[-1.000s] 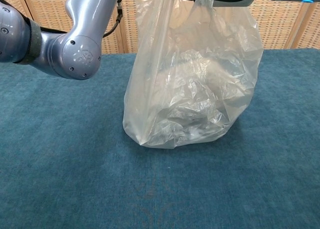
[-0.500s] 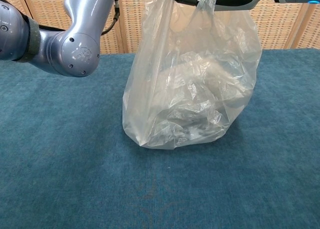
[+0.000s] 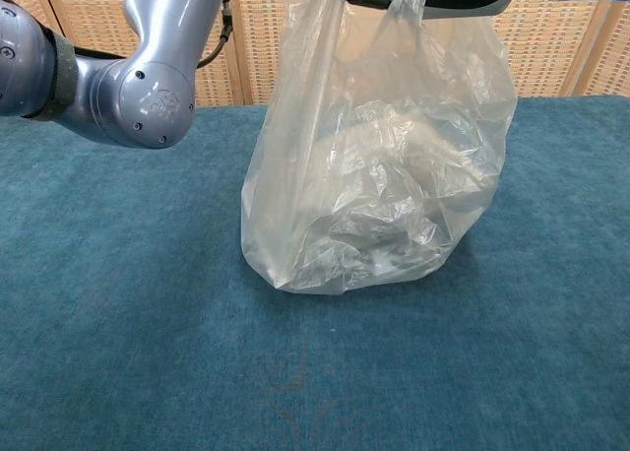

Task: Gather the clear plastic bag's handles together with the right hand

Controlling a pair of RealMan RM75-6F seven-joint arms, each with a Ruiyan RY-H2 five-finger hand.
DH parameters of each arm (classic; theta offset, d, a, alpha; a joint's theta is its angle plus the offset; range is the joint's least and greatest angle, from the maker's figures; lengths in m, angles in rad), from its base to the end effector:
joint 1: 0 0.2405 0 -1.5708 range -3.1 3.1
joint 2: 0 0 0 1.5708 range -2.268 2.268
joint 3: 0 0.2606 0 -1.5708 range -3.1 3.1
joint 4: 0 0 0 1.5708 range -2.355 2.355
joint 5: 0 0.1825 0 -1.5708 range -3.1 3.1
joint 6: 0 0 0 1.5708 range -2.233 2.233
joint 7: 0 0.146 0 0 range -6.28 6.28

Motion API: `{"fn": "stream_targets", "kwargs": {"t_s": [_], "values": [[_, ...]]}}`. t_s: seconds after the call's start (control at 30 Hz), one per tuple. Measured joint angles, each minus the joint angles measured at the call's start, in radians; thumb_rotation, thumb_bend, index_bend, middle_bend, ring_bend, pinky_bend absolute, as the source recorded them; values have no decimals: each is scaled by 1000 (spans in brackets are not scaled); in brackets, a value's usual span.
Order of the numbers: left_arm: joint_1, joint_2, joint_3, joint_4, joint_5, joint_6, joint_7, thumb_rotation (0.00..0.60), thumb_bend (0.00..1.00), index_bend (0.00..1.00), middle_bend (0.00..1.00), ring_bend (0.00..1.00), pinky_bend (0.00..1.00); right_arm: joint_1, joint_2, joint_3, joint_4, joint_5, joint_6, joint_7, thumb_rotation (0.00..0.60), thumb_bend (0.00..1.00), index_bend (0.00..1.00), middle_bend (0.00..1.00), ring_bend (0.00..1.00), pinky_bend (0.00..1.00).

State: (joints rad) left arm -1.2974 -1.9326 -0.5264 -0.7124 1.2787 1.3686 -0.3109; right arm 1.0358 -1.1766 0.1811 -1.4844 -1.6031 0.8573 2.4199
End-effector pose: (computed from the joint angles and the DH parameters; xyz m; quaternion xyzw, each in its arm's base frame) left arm 0.0551 0.4416 0.0596 -0.4962 -0.2443 -0.7680 0.3228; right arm -0.0455 -0.3876 0.1149 -0.2040 0.8285 -0.4475 0.2678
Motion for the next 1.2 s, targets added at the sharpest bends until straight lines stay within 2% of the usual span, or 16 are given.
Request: {"fn": "stream_targets", "kwargs": {"t_s": [0.1, 0.37, 0.53, 0.73, 0.9, 1.0, 1.1, 1.2], "values": [[-2, 0, -4, 4, -5, -5, 3, 600, 80, 0, 0, 35, 136, 4, 0, -6, 4, -2, 0, 6, 600, 228, 474, 490, 298, 336], [2, 10, -5, -8, -8, -7, 4, 600, 62, 0, 0, 29, 135, 12, 5, -14, 7, 2, -2, 4, 600, 243, 476, 490, 296, 337], [12, 26, -11, -34, -18, -16, -4, 600, 31, 0, 0, 0, 97, 14, 8, -18, 6, 16, -11, -6, 600, 245, 474, 490, 295, 337], [36, 83, 1, -101, -28, -82, 5, 600, 14, 0, 0, 0, 94, 15, 7, -18, 11, 30, -19, -15, 600, 252, 474, 490, 295, 337], [71, 165, 20, -204, -41, -171, -1, 599, 4, 0, 0, 0, 95, 15, 3, -17, 17, 39, -23, -17, 600, 256, 474, 490, 295, 336], [92, 215, 36, -260, -46, -221, -5, 559, 0, 0, 0, 0, 94, 15, -1, -17, 21, 42, -26, -19, 600, 257, 474, 490, 295, 337], [113, 254, 48, -316, -47, -251, -23, 442, 0, 0, 0, 0, 69, 16, -5, -17, 25, 45, -30, -22, 600, 258, 474, 490, 295, 337], [130, 282, 68, -339, -37, -275, -37, 384, 0, 0, 0, 0, 50, 15, -8, -17, 29, 48, -34, -24, 600, 258, 474, 490, 295, 336]]}}
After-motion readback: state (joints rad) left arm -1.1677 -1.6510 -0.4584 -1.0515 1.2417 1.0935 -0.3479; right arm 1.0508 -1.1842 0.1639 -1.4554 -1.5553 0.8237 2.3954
